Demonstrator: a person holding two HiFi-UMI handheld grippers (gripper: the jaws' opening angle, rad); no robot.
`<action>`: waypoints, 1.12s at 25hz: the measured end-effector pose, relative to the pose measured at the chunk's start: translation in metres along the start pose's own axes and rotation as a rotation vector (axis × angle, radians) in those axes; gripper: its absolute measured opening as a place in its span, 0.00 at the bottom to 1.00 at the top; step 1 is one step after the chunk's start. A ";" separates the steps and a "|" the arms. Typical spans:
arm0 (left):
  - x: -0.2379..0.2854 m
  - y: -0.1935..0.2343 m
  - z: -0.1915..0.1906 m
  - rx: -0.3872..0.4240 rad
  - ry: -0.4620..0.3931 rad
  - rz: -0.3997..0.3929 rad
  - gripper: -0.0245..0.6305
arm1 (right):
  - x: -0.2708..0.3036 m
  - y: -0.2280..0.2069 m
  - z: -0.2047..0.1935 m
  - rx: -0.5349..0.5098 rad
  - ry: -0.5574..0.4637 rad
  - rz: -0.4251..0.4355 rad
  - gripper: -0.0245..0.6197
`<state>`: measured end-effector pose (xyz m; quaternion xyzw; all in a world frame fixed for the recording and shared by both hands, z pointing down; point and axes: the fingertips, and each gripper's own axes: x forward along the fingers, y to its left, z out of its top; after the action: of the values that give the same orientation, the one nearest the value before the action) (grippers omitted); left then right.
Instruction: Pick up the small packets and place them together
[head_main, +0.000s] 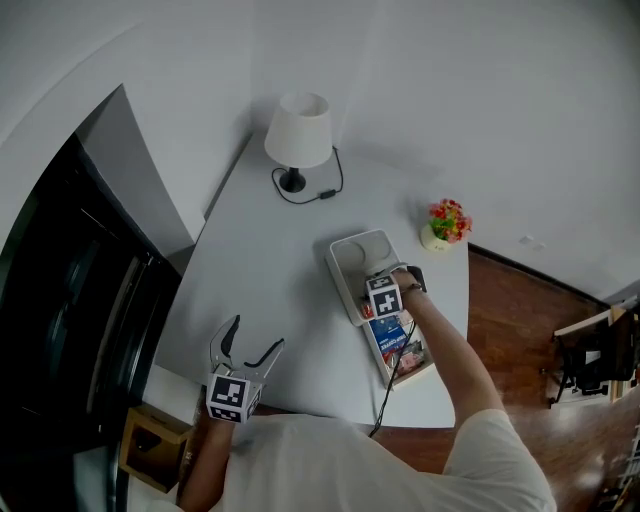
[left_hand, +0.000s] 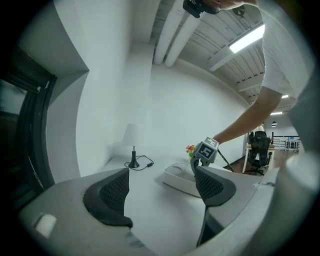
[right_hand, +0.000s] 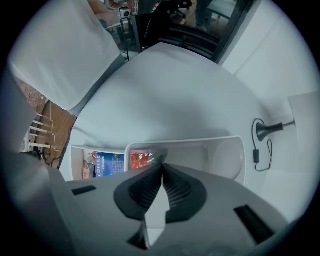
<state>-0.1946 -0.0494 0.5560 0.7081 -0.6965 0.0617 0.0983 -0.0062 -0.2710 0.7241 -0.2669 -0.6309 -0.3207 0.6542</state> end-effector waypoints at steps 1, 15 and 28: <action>-0.001 0.002 0.001 0.000 0.000 0.007 0.65 | 0.004 -0.002 -0.001 0.004 0.005 0.002 0.05; -0.012 0.002 -0.010 -0.005 0.021 0.013 0.65 | 0.008 -0.027 0.000 0.038 0.001 -0.198 0.29; 0.008 -0.023 0.014 0.029 -0.041 -0.126 0.64 | -0.158 -0.044 0.008 0.567 -0.526 -0.782 0.39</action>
<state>-0.1723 -0.0598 0.5432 0.7529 -0.6515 0.0510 0.0773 -0.0449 -0.2808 0.5645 0.1030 -0.8870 -0.2795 0.3528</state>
